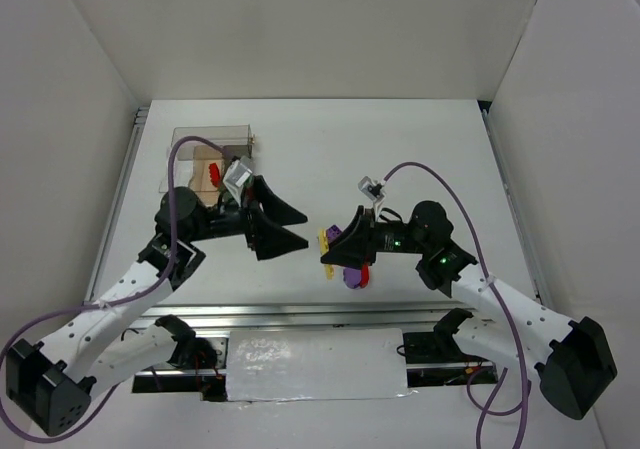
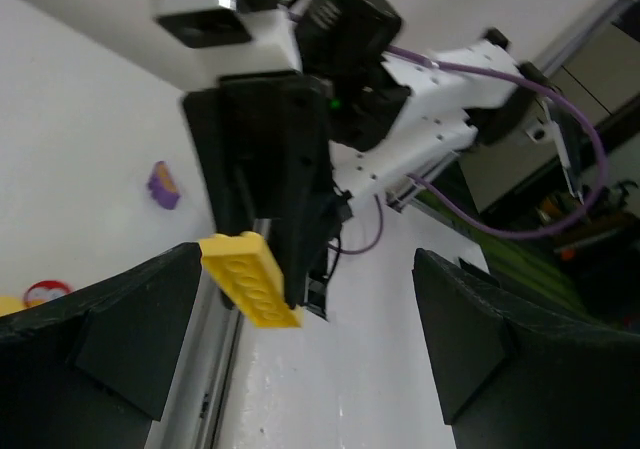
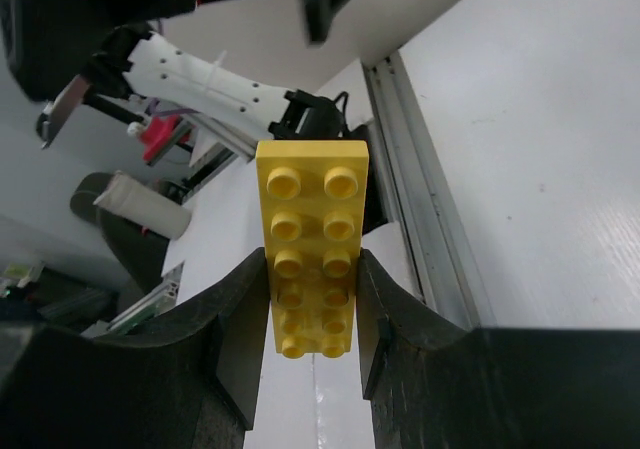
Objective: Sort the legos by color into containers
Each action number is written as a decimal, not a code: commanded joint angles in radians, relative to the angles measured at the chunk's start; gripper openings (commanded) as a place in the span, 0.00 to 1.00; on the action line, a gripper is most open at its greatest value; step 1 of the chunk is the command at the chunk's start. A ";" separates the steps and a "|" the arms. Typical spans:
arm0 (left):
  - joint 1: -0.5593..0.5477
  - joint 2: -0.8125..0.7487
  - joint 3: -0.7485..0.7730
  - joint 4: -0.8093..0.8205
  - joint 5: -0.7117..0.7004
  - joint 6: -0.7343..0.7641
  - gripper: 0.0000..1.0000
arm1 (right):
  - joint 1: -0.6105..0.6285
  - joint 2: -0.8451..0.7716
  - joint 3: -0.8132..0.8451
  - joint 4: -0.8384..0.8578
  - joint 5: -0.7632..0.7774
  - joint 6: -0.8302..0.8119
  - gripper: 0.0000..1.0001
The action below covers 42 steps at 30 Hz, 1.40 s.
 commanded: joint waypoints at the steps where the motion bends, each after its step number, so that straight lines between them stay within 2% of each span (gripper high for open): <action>1: -0.070 -0.066 -0.015 0.131 0.040 0.032 0.99 | 0.017 -0.010 0.047 0.155 -0.068 0.070 0.00; 4: -0.081 -0.054 -0.003 0.110 0.024 0.037 0.98 | 0.037 -0.015 0.047 0.201 -0.077 0.087 0.00; 9: -0.118 0.023 0.010 0.173 0.031 0.004 0.96 | 0.060 0.002 0.084 0.204 -0.068 0.087 0.00; 13: -0.127 0.034 0.028 0.093 -0.040 0.049 0.94 | 0.066 0.005 0.088 0.217 -0.057 0.087 0.00; 15: -0.129 0.032 0.029 0.104 -0.034 0.043 0.92 | 0.066 0.004 0.093 0.189 -0.039 0.073 0.00; 19: -0.142 0.032 0.029 0.145 -0.012 0.011 0.84 | 0.066 0.015 0.101 0.160 0.029 0.058 0.00; 22: -0.155 0.029 0.025 0.177 -0.005 -0.009 0.75 | 0.068 0.036 0.125 0.131 0.066 0.041 0.00; 24: -0.158 0.033 0.028 0.185 -0.002 -0.015 0.65 | 0.066 0.045 0.125 0.151 0.056 0.042 0.00; 25: -0.159 0.035 0.029 0.185 0.001 -0.019 0.54 | 0.066 0.050 0.125 0.158 0.056 0.052 0.00; 28: -0.162 0.050 0.042 0.182 0.009 -0.025 0.33 | 0.068 0.051 0.130 0.160 0.059 0.052 0.00; 30: -0.162 0.061 0.046 0.171 0.003 -0.022 0.24 | 0.073 0.051 0.131 0.158 0.052 0.041 0.00; 33: -0.162 0.063 0.062 0.115 -0.050 -0.002 0.01 | 0.070 0.048 0.130 0.142 0.041 0.023 0.02; 35: -0.159 0.057 0.097 0.037 -0.112 0.044 0.00 | 0.070 0.045 0.121 0.108 0.049 0.001 0.80; 36: -0.158 0.046 0.115 -0.025 -0.205 0.069 0.00 | 0.070 0.033 0.116 0.080 0.102 -0.005 0.99; 38: -0.124 0.041 0.202 -0.248 -0.306 0.147 0.00 | 0.045 0.015 0.104 -0.048 0.180 -0.054 1.00; 39: -0.074 0.037 0.235 -0.334 -0.451 0.171 0.00 | 0.030 -0.011 0.089 -0.093 0.272 -0.077 1.00; 40: -0.043 0.041 0.302 -0.513 -0.548 0.205 0.00 | 0.005 -0.024 0.081 -0.177 0.324 -0.086 1.00; 42: 0.070 0.070 0.373 -0.689 -0.775 0.218 0.00 | -0.013 -0.057 0.075 -0.263 0.423 -0.114 1.00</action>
